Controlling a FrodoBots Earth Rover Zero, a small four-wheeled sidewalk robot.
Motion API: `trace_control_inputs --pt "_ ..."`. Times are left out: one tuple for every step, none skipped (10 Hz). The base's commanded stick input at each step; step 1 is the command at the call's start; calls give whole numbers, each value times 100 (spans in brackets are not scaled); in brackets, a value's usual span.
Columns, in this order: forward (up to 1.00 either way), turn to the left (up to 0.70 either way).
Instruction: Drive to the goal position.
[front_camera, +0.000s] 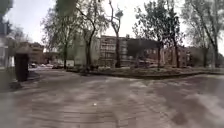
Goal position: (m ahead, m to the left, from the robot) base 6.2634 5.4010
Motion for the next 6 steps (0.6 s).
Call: trace_control_inputs --pt "100 27" --pt "100 27" --pt "100 27" --pt "100 27" --pt "100 27" --pt "100 27"
